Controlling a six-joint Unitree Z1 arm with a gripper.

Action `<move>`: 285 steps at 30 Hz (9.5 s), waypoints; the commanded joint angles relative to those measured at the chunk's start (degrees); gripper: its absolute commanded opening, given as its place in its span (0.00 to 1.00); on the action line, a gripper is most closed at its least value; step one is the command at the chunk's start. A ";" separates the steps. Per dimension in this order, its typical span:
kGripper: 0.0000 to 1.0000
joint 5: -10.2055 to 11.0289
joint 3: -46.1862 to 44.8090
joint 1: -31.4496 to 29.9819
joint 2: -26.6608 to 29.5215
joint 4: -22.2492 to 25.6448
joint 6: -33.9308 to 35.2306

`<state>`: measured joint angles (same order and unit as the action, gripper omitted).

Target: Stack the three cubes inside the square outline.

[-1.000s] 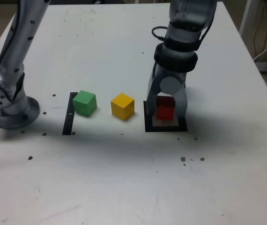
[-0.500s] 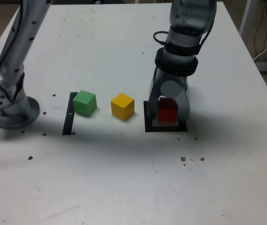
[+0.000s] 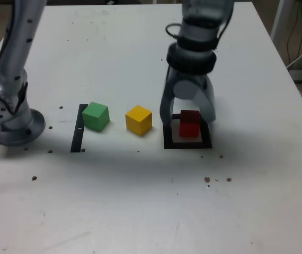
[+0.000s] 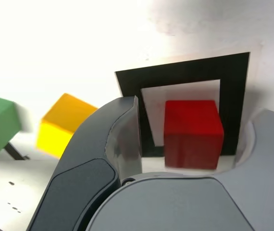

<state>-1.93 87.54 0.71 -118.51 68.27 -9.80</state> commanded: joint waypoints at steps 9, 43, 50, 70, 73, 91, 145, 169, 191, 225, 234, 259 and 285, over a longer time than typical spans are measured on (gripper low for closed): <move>0.99 2.93 -3.14 0.08 6.90 2.80 0.92; 0.99 5.67 -15.49 0.08 14.81 0.29 -11.38; 0.99 6.80 -16.93 0.08 15.04 -0.43 -20.07; 0.99 8.26 -20.08 -1.46 13.98 -3.97 -21.81; 0.99 8.10 -20.86 -1.79 13.01 -4.96 -21.33; 0.92 7.64 -24.93 -2.11 11.07 -9.06 -20.11; 0.35 9.78 -12.06 -3.21 11.89 3.93 -13.39; 0.35 4.87 12.81 -4.10 2.84 17.30 3.50; 0.35 4.91 17.83 -5.38 -3.90 17.76 3.75; 0.35 4.74 18.46 -4.13 -6.29 16.74 3.03; 0.66 4.67 17.94 -3.64 -6.62 15.99 2.33; 0.99 7.04 13.77 -3.35 0.63 16.71 2.36; 0.99 8.69 -12.73 -3.35 21.02 12.20 1.13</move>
<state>6.95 76.98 -2.73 -98.84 81.14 -8.44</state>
